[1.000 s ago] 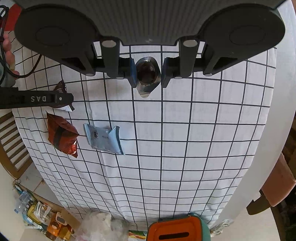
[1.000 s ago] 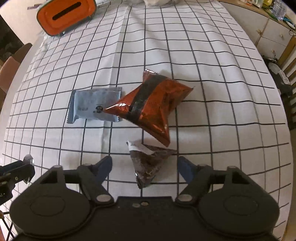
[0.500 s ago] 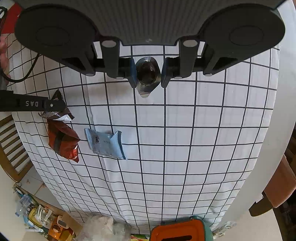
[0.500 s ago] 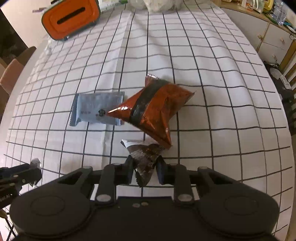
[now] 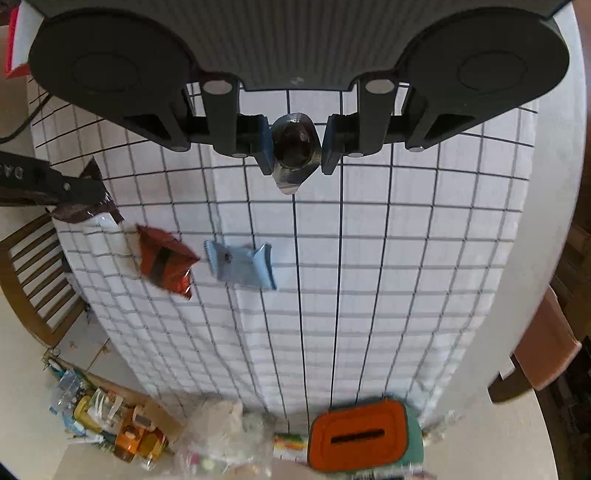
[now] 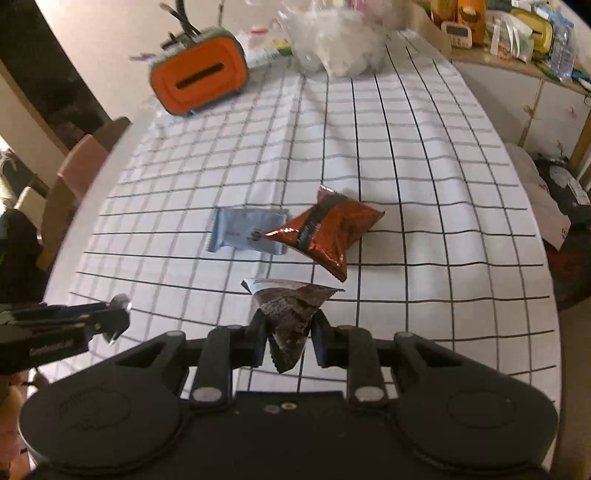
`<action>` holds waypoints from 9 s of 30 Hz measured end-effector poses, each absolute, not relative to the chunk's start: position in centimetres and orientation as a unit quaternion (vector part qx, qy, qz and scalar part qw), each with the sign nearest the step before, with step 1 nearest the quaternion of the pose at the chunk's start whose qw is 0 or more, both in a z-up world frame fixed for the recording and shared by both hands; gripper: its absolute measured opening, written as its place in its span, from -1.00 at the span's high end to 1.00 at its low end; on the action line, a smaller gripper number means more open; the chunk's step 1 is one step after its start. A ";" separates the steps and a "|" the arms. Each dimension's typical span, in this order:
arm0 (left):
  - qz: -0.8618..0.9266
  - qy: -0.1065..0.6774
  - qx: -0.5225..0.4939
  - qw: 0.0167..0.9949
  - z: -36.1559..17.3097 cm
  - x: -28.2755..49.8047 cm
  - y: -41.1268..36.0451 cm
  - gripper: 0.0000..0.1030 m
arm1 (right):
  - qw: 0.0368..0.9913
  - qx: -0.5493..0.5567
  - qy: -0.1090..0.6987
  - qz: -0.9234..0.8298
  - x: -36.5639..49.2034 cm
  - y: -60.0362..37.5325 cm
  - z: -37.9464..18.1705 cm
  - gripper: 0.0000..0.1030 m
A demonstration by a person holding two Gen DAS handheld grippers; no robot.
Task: Organize snacks
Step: 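Carry both held snacks over the white box and lower them inside, then open both tools to drop the snacks into the box, then move both tools back over the light-blue packet and orange-brown bag, then grasp the light-blue packet with the left tool while the right grasps the orange-brown bag, then lift both held snacks and carry them over the white box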
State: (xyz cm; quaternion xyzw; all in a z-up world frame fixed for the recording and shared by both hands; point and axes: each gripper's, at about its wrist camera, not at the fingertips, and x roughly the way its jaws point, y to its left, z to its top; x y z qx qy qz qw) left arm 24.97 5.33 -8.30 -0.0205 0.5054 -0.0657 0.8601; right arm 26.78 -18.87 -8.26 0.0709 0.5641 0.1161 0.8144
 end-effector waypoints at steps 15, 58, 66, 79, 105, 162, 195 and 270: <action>-0.091 0.457 0.001 0.885 -1.5 16.6 1.1 0.48 | 0.835 0.065 0.517 0.179 19.7 -22.1 0.5 0.54; -0.066 0.592 0.107 0.796 -12.2 8.2 -8.0 0.47 | 0.765 -0.078 0.600 0.220 5.7 -20.8 -9.5 0.54; -0.067 0.598 0.116 0.790 -12.9 8.3 -8.2 0.47 | 0.760 -0.065 0.609 0.218 5.9 -20.8 -9.9 0.53; -0.074 0.570 0.090 0.814 -11.1 7.1 -7.9 -0.06 | 0.775 -0.008 0.587 0.234 5.4 -22.4 -7.2 0.51; -0.083 0.469 0.024 0.879 -3.0 6.3 -4.4 -0.50 | 0.811 0.025 0.526 0.254 5.5 -24.1 -0.4 0.20; -0.360 0.436 0.287 0.773 -17.1 39.0 -3.3 -0.58 | 0.765 0.145 0.625 -0.048 39.5 -19.3 -15.4 -0.82; -0.295 0.450 0.199 0.819 -17.5 37.1 -2.5 0.08 | 0.781 0.089 0.617 -0.035 36.8 -18.4 -16.7 0.06; -0.077 0.578 0.093 0.807 -10.7 5.5 -7.8 0.08 | 0.791 0.005 0.589 0.166 6.2 -23.0 -6.6 0.06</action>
